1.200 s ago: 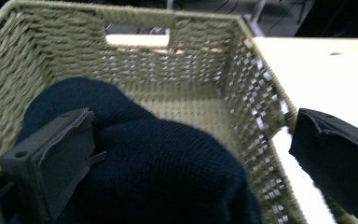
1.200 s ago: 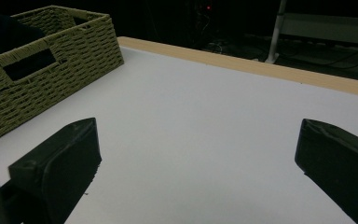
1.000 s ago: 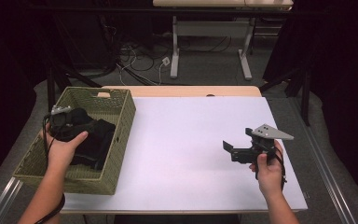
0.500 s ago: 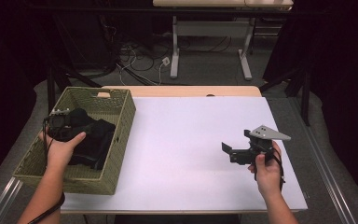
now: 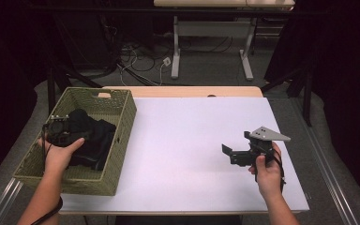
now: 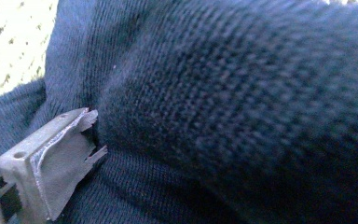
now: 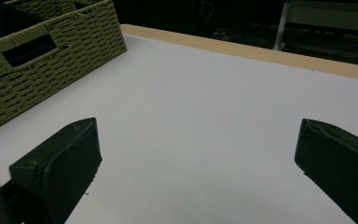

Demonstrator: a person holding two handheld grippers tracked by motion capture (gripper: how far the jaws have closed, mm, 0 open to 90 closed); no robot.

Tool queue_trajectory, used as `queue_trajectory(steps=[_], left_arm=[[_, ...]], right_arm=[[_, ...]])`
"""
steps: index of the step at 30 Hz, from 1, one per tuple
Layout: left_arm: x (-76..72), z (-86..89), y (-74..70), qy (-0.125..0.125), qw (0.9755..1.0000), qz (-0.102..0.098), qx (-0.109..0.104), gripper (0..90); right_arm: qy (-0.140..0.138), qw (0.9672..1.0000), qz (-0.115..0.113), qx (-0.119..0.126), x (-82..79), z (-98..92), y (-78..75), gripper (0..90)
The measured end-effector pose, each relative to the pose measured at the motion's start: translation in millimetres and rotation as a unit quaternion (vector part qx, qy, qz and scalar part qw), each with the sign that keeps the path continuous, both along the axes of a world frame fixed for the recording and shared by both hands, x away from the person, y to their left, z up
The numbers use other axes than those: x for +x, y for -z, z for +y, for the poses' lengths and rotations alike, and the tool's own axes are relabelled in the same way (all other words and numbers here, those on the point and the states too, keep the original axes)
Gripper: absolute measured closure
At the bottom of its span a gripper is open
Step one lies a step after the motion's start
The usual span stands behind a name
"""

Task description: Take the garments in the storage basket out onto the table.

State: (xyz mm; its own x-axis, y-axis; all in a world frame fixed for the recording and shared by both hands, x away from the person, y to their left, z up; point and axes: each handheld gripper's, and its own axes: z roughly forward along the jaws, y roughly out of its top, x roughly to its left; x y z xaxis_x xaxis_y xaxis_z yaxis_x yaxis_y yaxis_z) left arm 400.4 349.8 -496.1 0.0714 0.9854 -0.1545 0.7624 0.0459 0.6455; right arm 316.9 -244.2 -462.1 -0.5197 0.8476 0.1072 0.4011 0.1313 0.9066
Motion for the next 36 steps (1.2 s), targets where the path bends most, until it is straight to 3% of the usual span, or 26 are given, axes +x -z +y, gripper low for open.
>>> queue_trajectory(steps=[18,23,29,36], left_arm=[[6.2,-4.0,18.3,0.013,0.9994,0.031,-0.009,0.0],[8.7,-5.0,20.9,0.015,0.9991,0.04,0.0,0.0],[12.2,-7.6,24.3,0.01,0.9993,0.037,0.007,0.0],[15.2,-9.6,23.9,0.002,0.9985,0.052,0.013,0.5]], right_arm=[[-0.005,0.9999,0.007,-0.006,1.8,2.7,4.2,0.1],[-0.005,0.9999,0.01,-0.006,1.9,3.1,4.5,0.1],[-0.007,0.9999,0.011,-0.009,2.7,4.4,6.1,0.1],[-0.007,0.9998,0.014,-0.009,2.9,4.3,6.2,0.1]])
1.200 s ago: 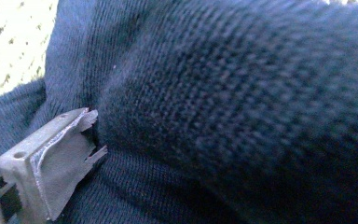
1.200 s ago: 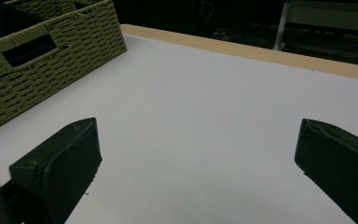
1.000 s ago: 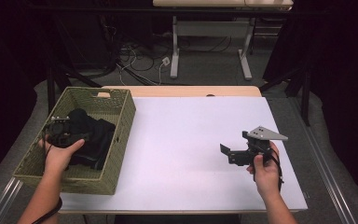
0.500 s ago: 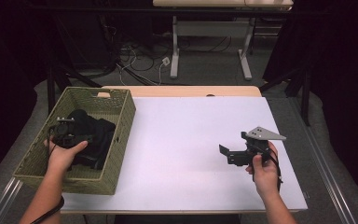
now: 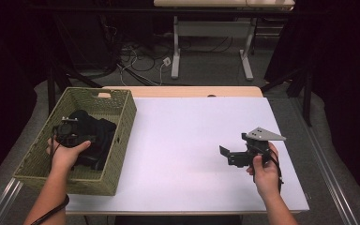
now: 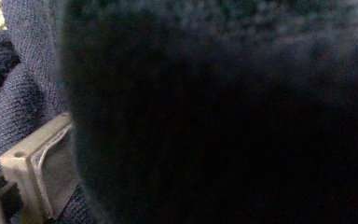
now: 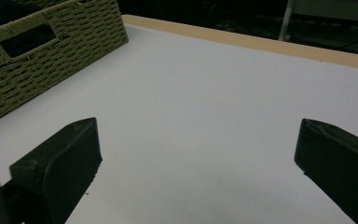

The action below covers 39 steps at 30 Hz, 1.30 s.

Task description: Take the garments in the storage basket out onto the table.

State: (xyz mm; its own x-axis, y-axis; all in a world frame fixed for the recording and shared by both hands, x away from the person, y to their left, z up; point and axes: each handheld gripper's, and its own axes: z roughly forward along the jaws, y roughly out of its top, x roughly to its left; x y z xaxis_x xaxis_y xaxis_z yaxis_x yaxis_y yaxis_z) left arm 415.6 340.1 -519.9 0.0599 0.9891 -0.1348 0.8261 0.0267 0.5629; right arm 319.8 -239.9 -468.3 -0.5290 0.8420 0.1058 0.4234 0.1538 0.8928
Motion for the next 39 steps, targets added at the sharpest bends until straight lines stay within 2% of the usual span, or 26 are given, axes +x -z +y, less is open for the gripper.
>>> queue_trajectory(steps=[6,8,14,15,19,21,24,27,28,33,34,37,39], left_arm=[[2.3,-0.6,2.1,-0.004,1.0,0.003,0.003,0.7],[1.7,0.0,1.9,-0.004,1.0,0.007,0.005,4.0],[-0.2,2.9,0.9,0.0,1.0,0.009,-0.001,17.7],[-0.5,3.2,1.3,0.0,1.0,0.004,0.001,20.5],[-1.9,5.6,-0.6,-0.004,0.9999,0.01,-0.006,35.9],[-2.2,6.2,-1.3,-0.004,0.9999,0.013,-0.007,40.6],[-2.2,6.2,-2.2,-0.008,0.9999,0.012,-0.009,47.7],[-2.8,8.3,-3.8,-0.01,0.9997,0.013,-0.017,52.9],[-3.3,10.0,-4.1,-0.015,0.9995,0.012,-0.027,53.8],[-6.0,16.3,-9.1,-0.026,0.9984,0.006,-0.051,57.2],[-6.6,17.2,-10.3,-0.027,0.9983,0.002,-0.052,57.6],[-9.2,19.6,-15.0,-0.031,0.9978,-0.008,-0.057,58.8],[-11.7,20.9,-18.9,-0.035,0.9972,-0.018,-0.064,59.4]], right_arm=[[0.0,1.0,0.001,0.0,-0.1,0.1,0.5,0.2],[-0.001,1.0,0.002,0.0,-0.3,-0.3,0.4,0.1],[-0.002,1.0,0.001,-0.003,-0.4,0.0,0.6,0.3],[-0.001,1.0,0.0,-0.003,-0.3,0.2,0.8,0.3],[-0.003,1.0,-0.001,-0.003,0.4,1.6,1.6,0.3],[-0.003,1.0,0.006,-0.005,-0.2,2.0,1.4,0.3],[-0.005,1.0,0.004,-0.005,0.8,2.5,2.4,0.4],[-0.005,0.9999,0.01,-0.007,0.9,2.6,2.9,0.5],[-0.005,0.9999,0.01,-0.007,1.0,2.5,3.1,0.6],[-0.003,1.0,0.005,-0.003,1.5,1.0,4.0,0.9],[0.0,1.0,0.009,-0.003,1.0,0.8,3.6,1.0],[0.002,1.0,-0.001,-0.002,1.6,-0.8,3.9,1.1],[0.004,1.0,0.004,0.001,0.8,-1.2,3.5,1.2]])
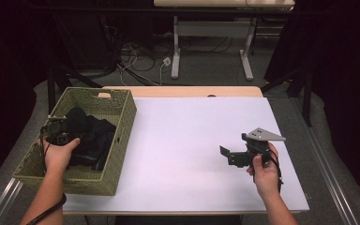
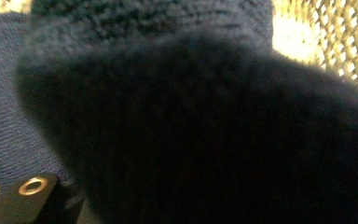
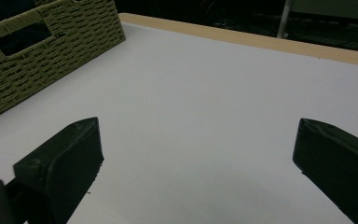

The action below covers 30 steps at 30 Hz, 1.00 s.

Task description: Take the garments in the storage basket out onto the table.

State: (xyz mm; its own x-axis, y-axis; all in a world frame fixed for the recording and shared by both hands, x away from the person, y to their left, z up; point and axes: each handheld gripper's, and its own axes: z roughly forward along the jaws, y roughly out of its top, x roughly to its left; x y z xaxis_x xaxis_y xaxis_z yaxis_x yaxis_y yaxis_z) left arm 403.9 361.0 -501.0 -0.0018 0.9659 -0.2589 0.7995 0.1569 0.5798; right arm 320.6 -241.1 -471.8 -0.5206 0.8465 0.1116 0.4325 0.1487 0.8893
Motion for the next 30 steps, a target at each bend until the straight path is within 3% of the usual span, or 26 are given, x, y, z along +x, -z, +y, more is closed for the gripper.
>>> queue_trajectory(steps=[7,13,15,30], left_arm=[[-9.4,2.1,-17.7,-0.021,0.9987,-0.043,-0.019,60.5],[-18.2,2.3,-33.2,-0.018,0.9962,-0.082,-0.021,60.9],[-20.8,2.3,-38.1,-0.013,0.9959,-0.087,-0.018,61.1],[-40.0,-1.7,-78.4,0.004,0.9866,-0.162,-0.019,62.2]], right_arm=[[0.004,1.0,-0.004,0.003,-0.3,0.0,0.0,1.3],[0.002,1.0,-0.003,0.002,-0.2,0.2,0.0,1.4],[0.002,1.0,-0.005,0.002,-0.1,0.3,0.3,1.4],[0.003,1.0,-0.007,-0.001,-0.2,0.0,0.8,1.5]])
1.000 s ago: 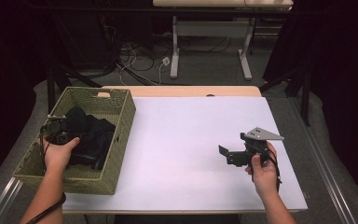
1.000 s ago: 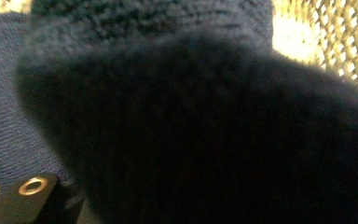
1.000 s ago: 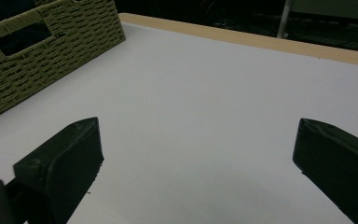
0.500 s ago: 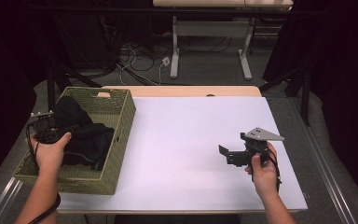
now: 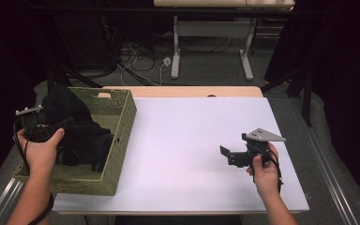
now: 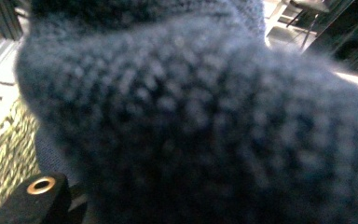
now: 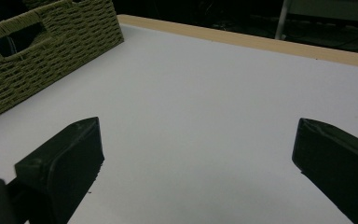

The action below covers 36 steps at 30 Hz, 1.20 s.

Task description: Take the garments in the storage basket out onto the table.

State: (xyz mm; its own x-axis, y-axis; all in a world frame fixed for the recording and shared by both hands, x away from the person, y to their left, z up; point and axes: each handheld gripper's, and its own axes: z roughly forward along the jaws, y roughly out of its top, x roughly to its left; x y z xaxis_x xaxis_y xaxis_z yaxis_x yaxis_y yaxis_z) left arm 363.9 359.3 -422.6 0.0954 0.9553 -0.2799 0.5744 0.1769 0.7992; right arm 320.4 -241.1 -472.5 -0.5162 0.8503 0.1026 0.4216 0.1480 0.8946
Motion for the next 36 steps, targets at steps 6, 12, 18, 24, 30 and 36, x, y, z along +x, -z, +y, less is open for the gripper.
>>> queue_trajectory(steps=[6,12,18,24,30,36], left_arm=[[-6.5,-3.8,-14.6,0.009,0.9997,-0.024,0.001,62.4],[-11.4,-7.6,-31.7,0.019,0.9989,-0.042,0.005,62.6],[-15.7,-11.0,-50.2,0.019,0.9974,-0.069,-0.002,62.7],[-19.1,-14.2,-69.7,0.023,0.9957,-0.09,-0.006,62.7],[-21.2,-17.5,-87.9,0.026,0.9942,-0.104,0.0,62.7],[-26.3,-18.8,-100.7,0.03,0.991,-0.13,-0.003,62.8]], right_arm=[[0.001,1.0,-0.002,0.0,0.4,-0.4,0.3,1.5],[0.001,1.0,0.001,-0.001,0.4,0.1,0.8,1.5],[0.002,1.0,0.001,0.0,0.2,-0.5,0.5,1.6],[0.002,1.0,0.004,0.002,0.1,-0.9,0.5,1.6],[0.001,1.0,-0.001,0.0,0.8,-0.9,1.5,1.8],[0.003,1.0,0.002,0.001,1.0,-1.3,1.8,2.0]])
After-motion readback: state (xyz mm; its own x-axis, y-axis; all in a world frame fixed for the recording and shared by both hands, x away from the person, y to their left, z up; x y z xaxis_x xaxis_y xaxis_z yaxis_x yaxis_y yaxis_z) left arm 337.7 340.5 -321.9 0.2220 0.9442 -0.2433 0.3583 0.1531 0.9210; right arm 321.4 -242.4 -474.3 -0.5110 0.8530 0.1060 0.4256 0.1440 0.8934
